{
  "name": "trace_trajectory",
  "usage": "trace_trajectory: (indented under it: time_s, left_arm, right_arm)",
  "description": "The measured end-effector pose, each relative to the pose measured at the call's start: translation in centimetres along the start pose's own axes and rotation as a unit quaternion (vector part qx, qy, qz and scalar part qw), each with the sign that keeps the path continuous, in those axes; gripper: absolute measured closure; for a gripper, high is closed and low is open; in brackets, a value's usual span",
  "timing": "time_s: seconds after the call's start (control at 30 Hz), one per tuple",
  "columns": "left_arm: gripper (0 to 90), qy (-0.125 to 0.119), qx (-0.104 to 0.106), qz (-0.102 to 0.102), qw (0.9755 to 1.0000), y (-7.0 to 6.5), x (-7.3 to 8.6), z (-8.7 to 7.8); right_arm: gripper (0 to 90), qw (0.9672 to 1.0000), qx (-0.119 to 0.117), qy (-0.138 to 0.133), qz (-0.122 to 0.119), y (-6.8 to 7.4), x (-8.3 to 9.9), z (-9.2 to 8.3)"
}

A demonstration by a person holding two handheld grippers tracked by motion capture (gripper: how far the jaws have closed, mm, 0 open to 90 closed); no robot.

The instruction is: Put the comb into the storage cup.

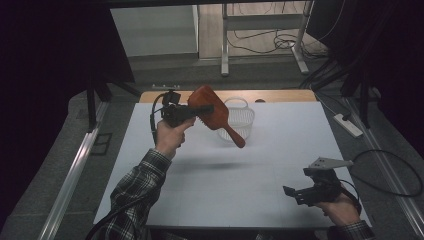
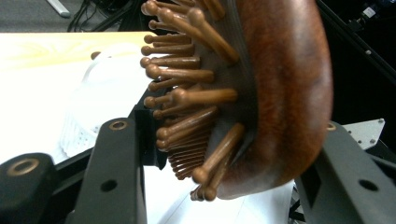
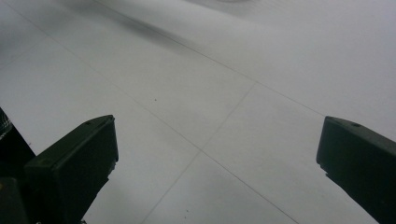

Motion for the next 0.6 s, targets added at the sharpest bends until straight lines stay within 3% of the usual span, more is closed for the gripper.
trace_trajectory:
  time_s: [0.6]
  left_arm:
    - [51.0, -0.02, -0.018, -0.006, 0.9996, 0.2, -1.9, -0.5]
  right_arm:
    - [0.0, 0.9988, 0.023, 0.017, 0.039, -1.1, 2.2, -1.2]
Point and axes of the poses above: each handheld gripper's, and its own axes: z roughly forward along the jaws, x roughly out of its underside, y roughly to its left, the point moved 1 cm from there along z, roughly forward along the jaws, and after that the axes turned 14 degrees about y, right-handed, at the moved point
